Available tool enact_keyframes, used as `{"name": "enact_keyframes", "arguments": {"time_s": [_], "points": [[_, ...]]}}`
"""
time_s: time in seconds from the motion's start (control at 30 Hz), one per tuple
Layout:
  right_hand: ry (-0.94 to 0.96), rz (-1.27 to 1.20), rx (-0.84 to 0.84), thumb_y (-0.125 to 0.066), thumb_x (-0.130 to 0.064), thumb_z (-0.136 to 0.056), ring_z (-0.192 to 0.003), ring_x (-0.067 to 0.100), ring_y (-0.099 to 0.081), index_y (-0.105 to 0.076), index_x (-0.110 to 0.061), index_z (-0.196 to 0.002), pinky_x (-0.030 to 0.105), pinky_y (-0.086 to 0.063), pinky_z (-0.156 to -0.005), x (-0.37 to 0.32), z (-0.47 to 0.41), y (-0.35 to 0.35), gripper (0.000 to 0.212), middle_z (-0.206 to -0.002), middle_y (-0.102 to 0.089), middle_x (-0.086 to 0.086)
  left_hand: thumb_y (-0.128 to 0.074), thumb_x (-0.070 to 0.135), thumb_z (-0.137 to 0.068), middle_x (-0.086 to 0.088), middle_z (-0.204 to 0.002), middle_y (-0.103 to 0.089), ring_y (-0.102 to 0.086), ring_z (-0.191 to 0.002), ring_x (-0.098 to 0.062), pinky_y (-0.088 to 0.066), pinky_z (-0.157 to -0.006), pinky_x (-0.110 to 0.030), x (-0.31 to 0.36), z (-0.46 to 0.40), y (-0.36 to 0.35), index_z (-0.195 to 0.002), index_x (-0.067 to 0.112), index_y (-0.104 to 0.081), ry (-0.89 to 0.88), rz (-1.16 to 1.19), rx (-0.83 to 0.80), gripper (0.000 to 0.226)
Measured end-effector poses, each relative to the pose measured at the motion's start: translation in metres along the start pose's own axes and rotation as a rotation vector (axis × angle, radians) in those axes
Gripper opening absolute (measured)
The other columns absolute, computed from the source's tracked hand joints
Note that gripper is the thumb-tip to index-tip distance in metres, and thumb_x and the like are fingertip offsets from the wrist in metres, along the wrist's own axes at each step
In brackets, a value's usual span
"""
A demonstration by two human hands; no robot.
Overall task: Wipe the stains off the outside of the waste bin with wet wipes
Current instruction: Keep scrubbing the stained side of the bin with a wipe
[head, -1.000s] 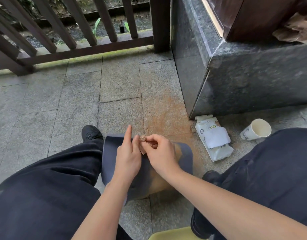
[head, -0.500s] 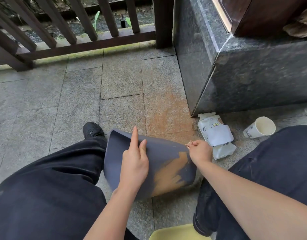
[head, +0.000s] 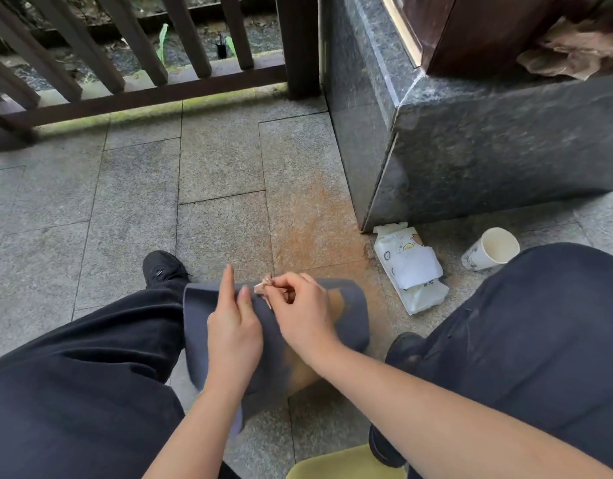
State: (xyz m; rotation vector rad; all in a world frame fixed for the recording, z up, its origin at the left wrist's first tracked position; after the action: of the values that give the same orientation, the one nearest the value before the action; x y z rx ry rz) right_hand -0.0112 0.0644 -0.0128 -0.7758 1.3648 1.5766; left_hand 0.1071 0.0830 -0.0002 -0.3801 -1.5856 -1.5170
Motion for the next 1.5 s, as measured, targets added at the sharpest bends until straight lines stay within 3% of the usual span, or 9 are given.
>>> {"name": "enact_keyframes", "arguments": {"time_s": [0.17, 0.3, 0.43, 0.73, 0.87, 1.13, 1.23, 1.37, 1.5], "points": [[-0.167, 0.15, 0.035, -0.064, -0.031, -0.092, -0.088, 0.02, -0.06, -0.071, -0.025, -0.088, 0.037, -0.046, -0.083, 0.05, -0.023, 0.025, 0.01, -0.092, -0.06, -0.005, -0.042, 0.032, -0.105, -0.009, -0.125, -0.065, -0.053, -0.113, -0.026, -0.028, -0.071, -0.02, -0.007, 0.001, 0.007, -0.152, 0.033, -0.036, 0.087, 0.004, 0.063, 0.047], [-0.533, -0.047, 0.336, -0.066, -0.026, -0.092, -0.078, 0.021, -0.06, -0.075, -0.018, -0.082, 0.028, -0.042, -0.069, 0.106, -0.045, 0.062, 0.016, -0.079, -0.068, -0.001, -0.043, 0.029, -0.105, 0.01, -0.098, -0.062, -0.054, -0.1, -0.018, -0.026, -0.066, -0.016, -0.006, 0.005, 0.007, -0.152, 0.029, -0.036, 0.048, 0.008, 0.053, 0.048], [-0.787, -0.118, 0.411, -0.067, -0.028, -0.092, -0.071, 0.028, -0.051, -0.058, -0.014, -0.058, 0.03, -0.038, -0.067, 0.133, -0.047, 0.069, 0.038, -0.063, -0.055, 0.004, -0.043, 0.027, -0.105, 0.0, -0.116, -0.062, -0.047, -0.102, -0.009, -0.025, -0.068, -0.007, -0.007, 0.004, 0.009, -0.152, 0.024, -0.038, 0.062, -0.006, 0.089, 0.047], [-0.593, -0.015, 0.194, -0.056, -0.024, -0.099, -0.11, 0.03, -0.06, -0.071, -0.017, -0.115, 0.038, -0.045, -0.093, 0.116, -0.065, 0.055, 0.023, -0.115, -0.069, 0.004, -0.043, 0.027, -0.105, 0.026, -0.077, -0.046, -0.045, -0.073, 0.02, -0.026, -0.061, -0.015, -0.005, 0.008, 0.012, -0.151, 0.023, -0.039, 0.065, -0.03, 0.076, 0.046], [-0.548, 0.097, 0.118, -0.055, -0.024, -0.098, -0.088, 0.031, -0.057, -0.065, -0.022, -0.074, 0.038, -0.043, -0.077, 0.115, -0.068, 0.057, 0.026, -0.082, -0.062, 0.004, -0.043, 0.026, -0.105, 0.028, -0.077, -0.046, -0.037, -0.068, 0.038, -0.027, -0.06, -0.017, -0.005, 0.007, 0.013, -0.147, 0.023, -0.044, 0.08, -0.014, 0.075, 0.043], [-0.279, 0.191, -0.055, -0.064, -0.027, -0.092, -0.091, 0.018, -0.061, -0.077, -0.022, -0.099, 0.033, -0.049, -0.086, 0.077, -0.057, 0.032, 0.015, -0.099, -0.065, -0.003, -0.042, 0.029, -0.105, 0.023, -0.079, -0.047, -0.044, -0.068, 0.01, -0.026, -0.063, -0.019, 0.002, 0.007, 0.012, -0.148, 0.028, -0.043, 0.072, -0.016, 0.071, 0.043], [-0.381, -0.117, -0.011, -0.07, -0.025, -0.088, -0.08, 0.009, -0.063, -0.077, -0.024, -0.081, 0.021, -0.045, -0.067, 0.067, -0.067, 0.045, 0.01, -0.079, -0.07, -0.015, -0.044, 0.025, -0.104, 0.024, -0.069, -0.046, -0.045, -0.064, 0.029, -0.033, -0.058, -0.004, 0.003, 0.013, 0.013, -0.147, 0.025, -0.045, 0.028, -0.028, 0.057, 0.043], [-0.507, -0.181, 0.176, -0.066, -0.027, -0.092, -0.094, 0.024, -0.063, -0.076, -0.012, -0.096, 0.032, -0.046, -0.081, 0.076, -0.091, 0.081, 0.019, -0.097, -0.073, 0.004, -0.045, 0.027, -0.103, 0.009, -0.061, -0.056, -0.053, -0.062, 0.018, -0.036, -0.058, 0.001, 0.001, 0.015, 0.017, -0.145, 0.03, -0.046, 0.021, -0.042, 0.042, 0.042], [-0.538, -0.057, -0.002, -0.063, -0.022, -0.094, -0.088, 0.019, -0.058, -0.073, -0.017, -0.083, 0.026, -0.041, -0.068, 0.094, -0.088, 0.075, 0.016, -0.091, -0.069, 0.002, -0.046, 0.029, -0.103, -0.007, -0.058, -0.059, -0.056, -0.061, -0.005, -0.039, -0.055, -0.005, -0.003, 0.014, 0.019, -0.144, 0.034, -0.046, -0.009, -0.017, 0.028, 0.041]]}}
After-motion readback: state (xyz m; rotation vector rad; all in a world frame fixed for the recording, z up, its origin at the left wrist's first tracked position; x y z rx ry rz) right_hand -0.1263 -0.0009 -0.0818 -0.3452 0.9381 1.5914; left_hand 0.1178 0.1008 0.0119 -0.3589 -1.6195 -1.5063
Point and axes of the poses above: each hand's wrist, its own z-axis away from the middle knuckle, its own y-axis out of the back of the hand, x = y × z, the point moved 1 cm from there along -z, towards the middle knuckle
